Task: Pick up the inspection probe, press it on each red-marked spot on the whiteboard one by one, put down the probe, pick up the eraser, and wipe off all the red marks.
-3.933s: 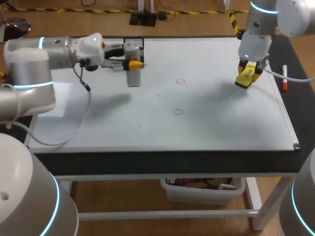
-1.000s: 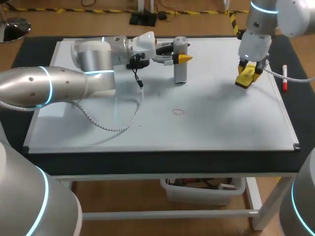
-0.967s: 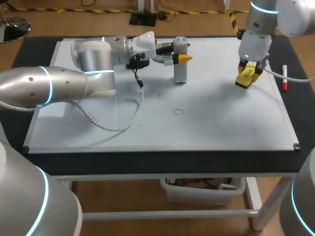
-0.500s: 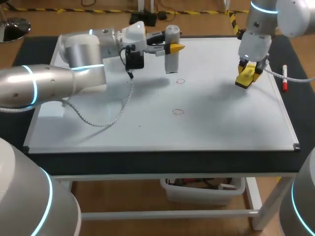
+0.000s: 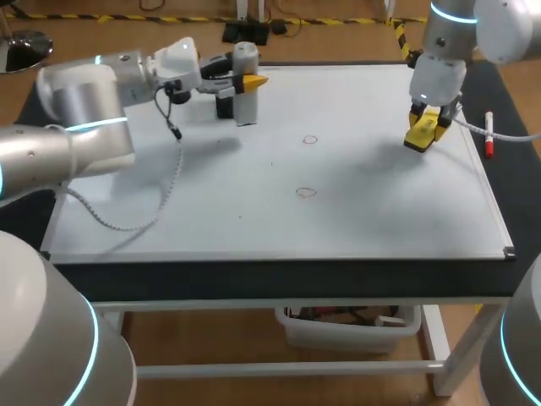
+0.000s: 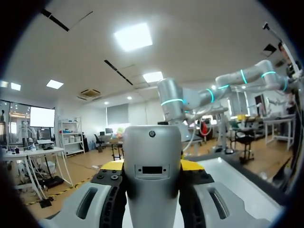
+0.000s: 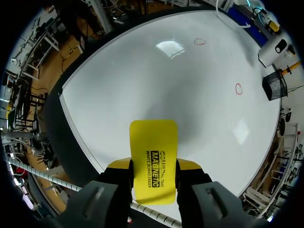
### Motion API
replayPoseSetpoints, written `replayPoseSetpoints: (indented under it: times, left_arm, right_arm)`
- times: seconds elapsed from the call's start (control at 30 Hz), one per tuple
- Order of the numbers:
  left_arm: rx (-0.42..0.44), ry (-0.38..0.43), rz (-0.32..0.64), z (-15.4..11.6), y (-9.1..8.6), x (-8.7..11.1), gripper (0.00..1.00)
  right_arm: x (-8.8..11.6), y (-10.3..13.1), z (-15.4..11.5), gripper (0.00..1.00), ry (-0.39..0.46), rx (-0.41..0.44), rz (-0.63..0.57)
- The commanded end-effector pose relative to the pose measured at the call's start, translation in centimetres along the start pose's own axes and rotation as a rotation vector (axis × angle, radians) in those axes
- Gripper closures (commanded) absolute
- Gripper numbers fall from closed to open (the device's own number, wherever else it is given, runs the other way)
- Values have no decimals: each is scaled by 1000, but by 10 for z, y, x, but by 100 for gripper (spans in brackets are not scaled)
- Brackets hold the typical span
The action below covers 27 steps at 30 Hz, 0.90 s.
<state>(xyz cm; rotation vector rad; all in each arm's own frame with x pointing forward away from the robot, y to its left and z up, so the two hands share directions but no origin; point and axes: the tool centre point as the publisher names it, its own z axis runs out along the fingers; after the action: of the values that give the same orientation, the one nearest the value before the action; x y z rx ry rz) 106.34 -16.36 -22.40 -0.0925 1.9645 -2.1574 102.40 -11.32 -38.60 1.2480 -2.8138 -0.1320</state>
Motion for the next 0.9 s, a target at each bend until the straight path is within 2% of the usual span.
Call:
replayPoseSetpoints:
  times: [0.03,0.43,0.9]
  left_arm:
    - [-8,-109,9,-48,-13,9,100]
    - [-30,-238,7,-128,-10,7,100]
    - [-8,-313,11,-166,-14,11,100]
  right_arm:
    - [0,-1,-1,100,3,0,-2]
    - [0,-1,-1,100,3,0,-2]
    - [0,-1,-1,100,3,0,-2]
